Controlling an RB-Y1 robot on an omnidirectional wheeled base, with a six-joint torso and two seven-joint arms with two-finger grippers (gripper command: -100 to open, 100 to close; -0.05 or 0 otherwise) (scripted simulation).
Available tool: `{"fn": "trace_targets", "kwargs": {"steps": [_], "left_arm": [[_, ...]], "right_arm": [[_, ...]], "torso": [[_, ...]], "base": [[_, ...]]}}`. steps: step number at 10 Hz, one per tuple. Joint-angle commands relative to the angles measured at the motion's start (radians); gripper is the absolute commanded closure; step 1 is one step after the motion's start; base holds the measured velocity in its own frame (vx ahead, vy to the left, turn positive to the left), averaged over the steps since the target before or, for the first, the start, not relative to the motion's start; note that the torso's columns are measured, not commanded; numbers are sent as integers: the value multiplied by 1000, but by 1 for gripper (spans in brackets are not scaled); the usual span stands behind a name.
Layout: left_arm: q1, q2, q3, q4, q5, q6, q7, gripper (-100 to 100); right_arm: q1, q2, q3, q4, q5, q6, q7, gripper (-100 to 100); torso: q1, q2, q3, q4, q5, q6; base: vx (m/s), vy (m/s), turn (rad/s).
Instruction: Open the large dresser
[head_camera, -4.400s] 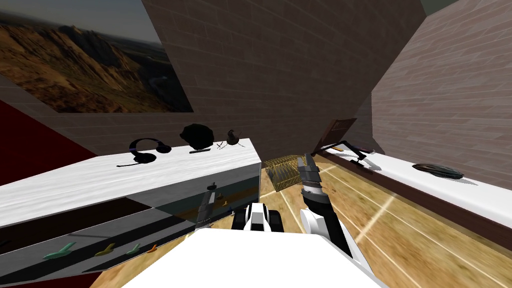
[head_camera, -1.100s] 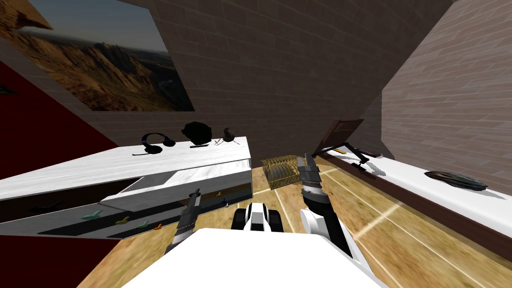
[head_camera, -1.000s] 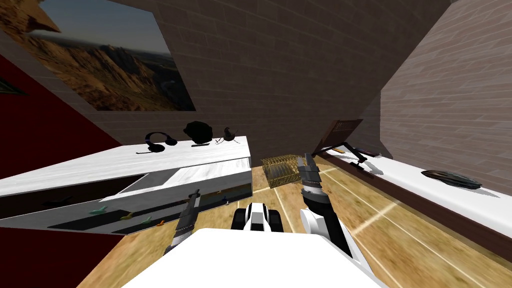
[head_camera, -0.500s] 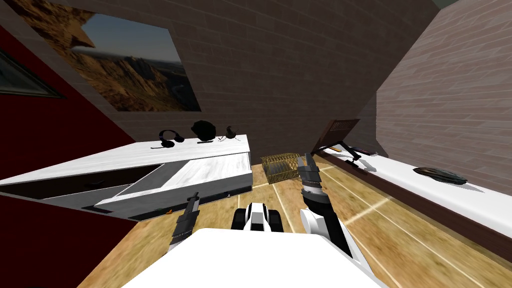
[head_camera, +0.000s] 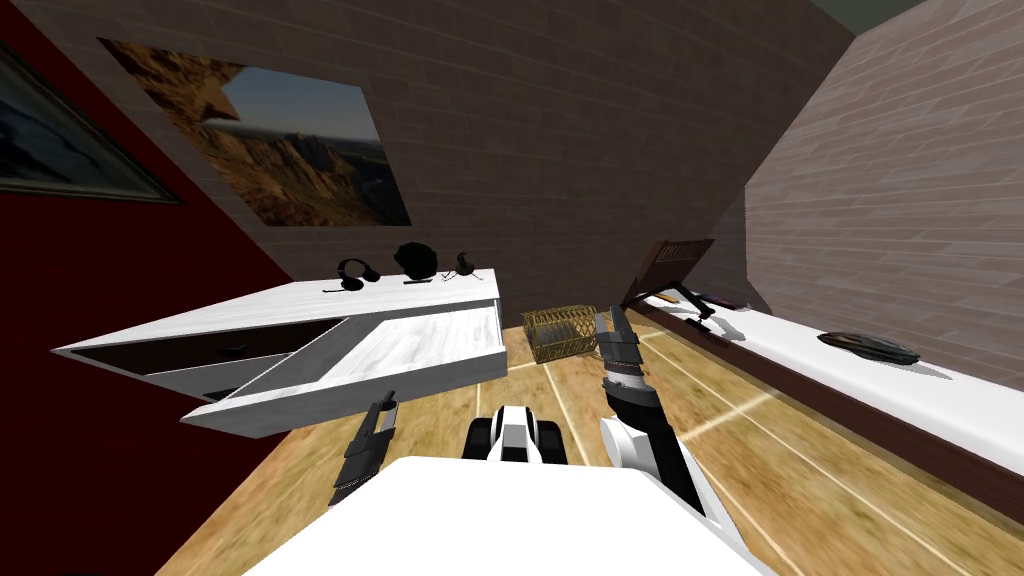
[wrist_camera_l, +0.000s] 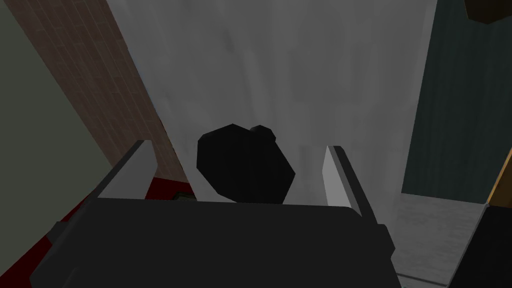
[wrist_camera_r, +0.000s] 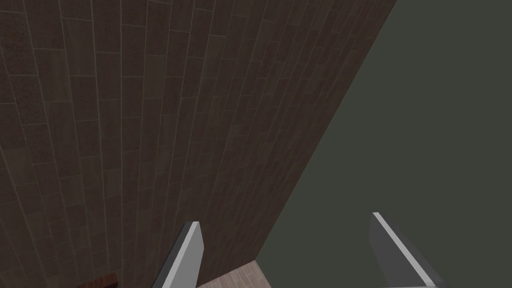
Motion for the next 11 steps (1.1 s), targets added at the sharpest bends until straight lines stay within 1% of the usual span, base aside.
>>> {"fn": "trace_targets", "kwargs": {"steps": [1, 3, 6, 7, 8, 9, 10, 11], "left_arm": [[71, 16, 10, -68, 17, 5, 28, -100], [119, 26, 16, -114, 28, 10, 45, -100], [191, 42, 24, -183, 44, 16, 71, -100], [191, 42, 24, -183, 44, 16, 71, -100], [215, 47, 27, -206, 50, 18, 80, -100], [208, 41, 16, -181, 44, 33, 77, -100], [212, 41, 14, -178, 44, 36, 79, 0], [213, 40, 13, -174, 44, 41, 79, 0]], "right_arm": [[0, 0, 0, 0, 0, 0, 0, 0], [0, 0, 0, 0, 0, 0, 0, 0], [0, 0, 0, 0, 0, 0, 0, 0], [0, 0, 0, 0, 0, 0, 0, 0], [0, 0, 0, 0, 0, 0, 0, 0], [0, 0, 0, 0, 0, 0, 0, 0], [0, 0, 0, 0, 0, 0, 0, 0], [0, 0, 0, 0, 0, 0, 0, 0]], "torso": [[2, -6, -3, -2, 2, 0], [2, 0, 0, -1, 2, 1], [-5, 10, 3, 4, -6, 0], [-7, 10, 2, 5, -9, -1], [-9, 11, 2, 5, -10, -1], [-10, 11, 1, 6, -13, -2], [-10, 10, 2, 5, -9, 0], [-7, 8, 2, 3, -6, 0]], "base": [[103, -34, -1], [76, -22, -11], [53, -18, -14], [28, -15, 3], [26, -15, -17], [16, -1, 0], [0, 0, 0], [0, 0, 0]]}}
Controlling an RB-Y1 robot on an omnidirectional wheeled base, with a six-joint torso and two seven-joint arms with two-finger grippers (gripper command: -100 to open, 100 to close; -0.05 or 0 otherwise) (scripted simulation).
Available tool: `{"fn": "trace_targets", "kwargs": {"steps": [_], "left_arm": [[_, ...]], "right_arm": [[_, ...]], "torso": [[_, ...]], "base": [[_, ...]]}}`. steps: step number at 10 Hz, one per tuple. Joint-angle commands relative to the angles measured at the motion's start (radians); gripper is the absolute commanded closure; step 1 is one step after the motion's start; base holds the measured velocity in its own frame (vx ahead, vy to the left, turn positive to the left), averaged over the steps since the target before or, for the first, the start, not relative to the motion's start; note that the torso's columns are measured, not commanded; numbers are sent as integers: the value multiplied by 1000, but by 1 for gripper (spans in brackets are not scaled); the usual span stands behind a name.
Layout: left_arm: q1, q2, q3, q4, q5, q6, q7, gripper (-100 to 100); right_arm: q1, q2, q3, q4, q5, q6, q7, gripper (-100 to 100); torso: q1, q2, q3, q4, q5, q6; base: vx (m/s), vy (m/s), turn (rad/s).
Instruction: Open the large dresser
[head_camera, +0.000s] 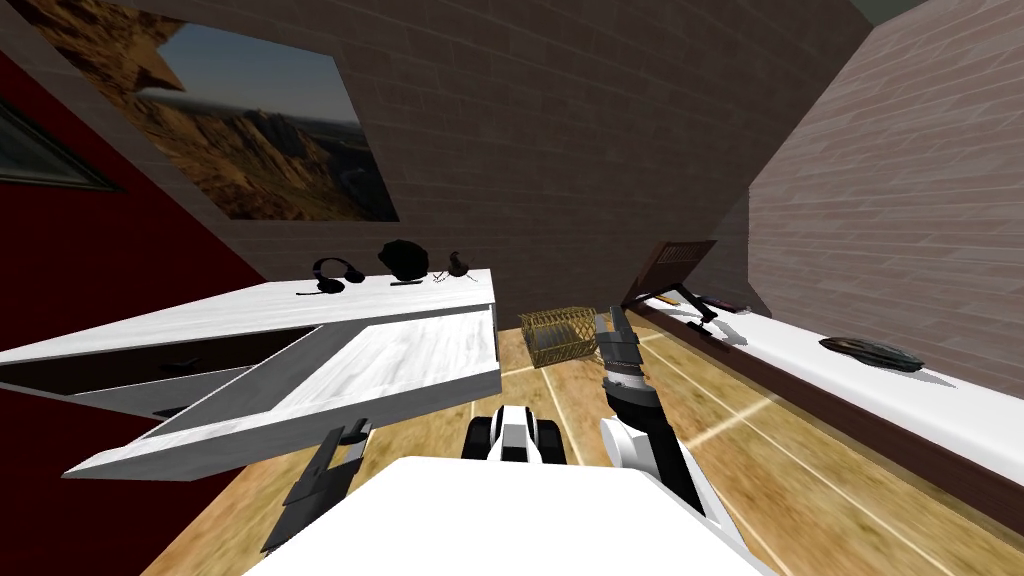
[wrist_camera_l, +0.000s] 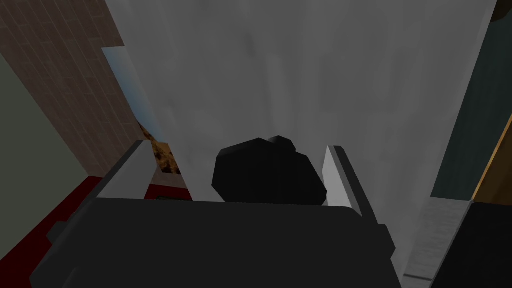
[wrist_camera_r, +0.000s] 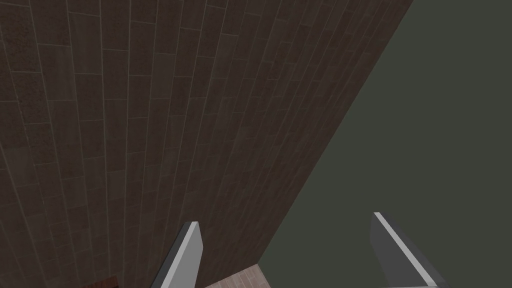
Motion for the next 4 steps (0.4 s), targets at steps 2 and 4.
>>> {"fn": "trace_targets", "kwargs": {"steps": [2, 4], "left_arm": [[2, -1, -1, 6, 0, 6, 0, 0], [3, -1, -2, 9, 0, 10, 0, 0]], "right_arm": [[0, 0, 0, 0, 0, 0, 0, 0], [0, 0, 0, 0, 0, 0, 0, 0]], "torso": [[4, -3, -1, -2, 4, 0], [6, -4, 0, -3, 6, 0]], "base": [[0, 0, 0], [0, 0, 0]]}}
